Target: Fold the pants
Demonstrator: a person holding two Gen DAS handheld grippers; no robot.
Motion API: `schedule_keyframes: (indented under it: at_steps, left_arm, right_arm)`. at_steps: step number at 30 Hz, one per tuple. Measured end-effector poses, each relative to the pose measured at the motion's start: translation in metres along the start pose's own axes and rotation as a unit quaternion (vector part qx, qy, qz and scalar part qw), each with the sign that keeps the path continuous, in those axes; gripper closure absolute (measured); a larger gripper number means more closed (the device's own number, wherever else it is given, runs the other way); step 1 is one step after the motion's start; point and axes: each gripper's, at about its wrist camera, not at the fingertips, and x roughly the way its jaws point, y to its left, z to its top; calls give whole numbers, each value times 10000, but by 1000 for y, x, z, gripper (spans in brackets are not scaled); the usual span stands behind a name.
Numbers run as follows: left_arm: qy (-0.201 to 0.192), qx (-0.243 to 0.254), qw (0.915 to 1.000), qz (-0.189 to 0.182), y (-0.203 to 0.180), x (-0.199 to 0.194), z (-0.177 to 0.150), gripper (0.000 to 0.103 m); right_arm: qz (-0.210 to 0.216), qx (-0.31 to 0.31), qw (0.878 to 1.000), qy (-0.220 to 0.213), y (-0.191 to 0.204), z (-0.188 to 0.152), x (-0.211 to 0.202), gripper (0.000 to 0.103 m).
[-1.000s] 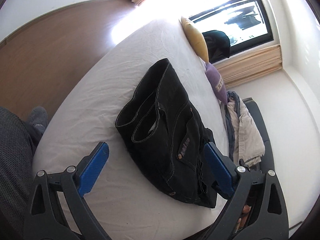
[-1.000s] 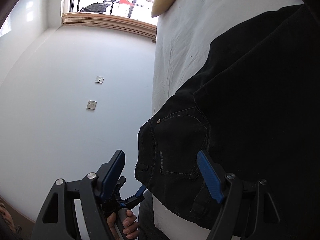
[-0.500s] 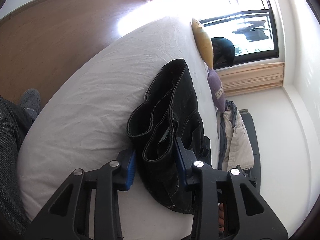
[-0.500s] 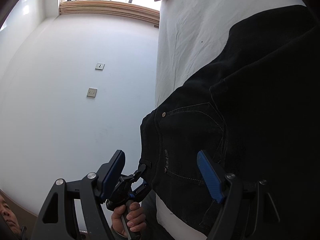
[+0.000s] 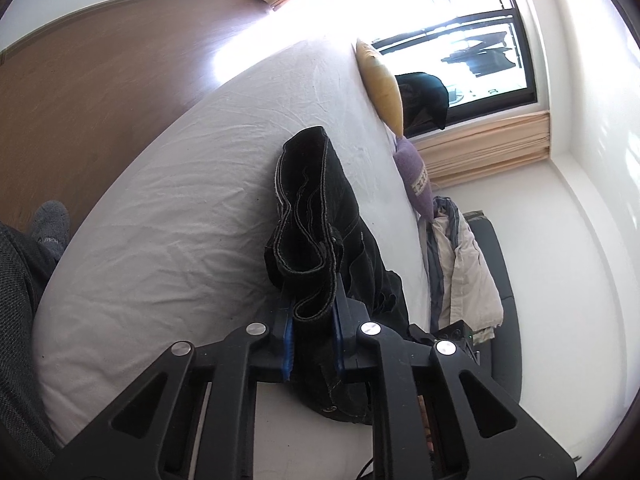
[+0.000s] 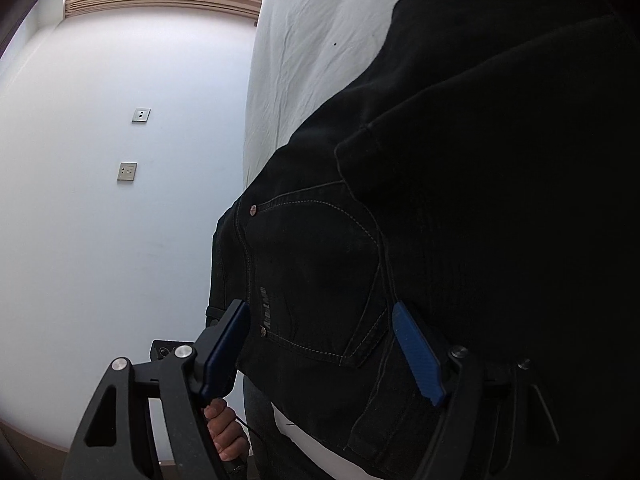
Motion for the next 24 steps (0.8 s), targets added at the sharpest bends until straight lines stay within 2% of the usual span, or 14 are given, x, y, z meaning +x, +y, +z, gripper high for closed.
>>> schedule_keyframes:
  at_steps: [4, 10, 17, 21, 24]
  left_arm:
    - [-39, 323, 9995, -17, -23, -3, 0, 91]
    - [-54, 700, 9975, -68, -51, -8, -4, 91]
    - [-38, 1088, 9940, -58, -84, -9, -9, 91]
    - [53, 1535, 9880, -149, -127, -1, -18, 91]
    - [220, 2117, 9768, -244, -175, 14, -38, 91]
  right_arm:
    - [-149, -134, 9998, 14, 1, -2, 3, 26]
    - [-127, -302, 9994, -118, -2, -8, 5, 23]
    - [138, -249, 9995, -159, -12, -11, 3, 21]
    - [381, -53, 9992, -148, -19, -8, -7, 21]
    - [513, -146, 9983, -229, -18, -3, -31, 21]
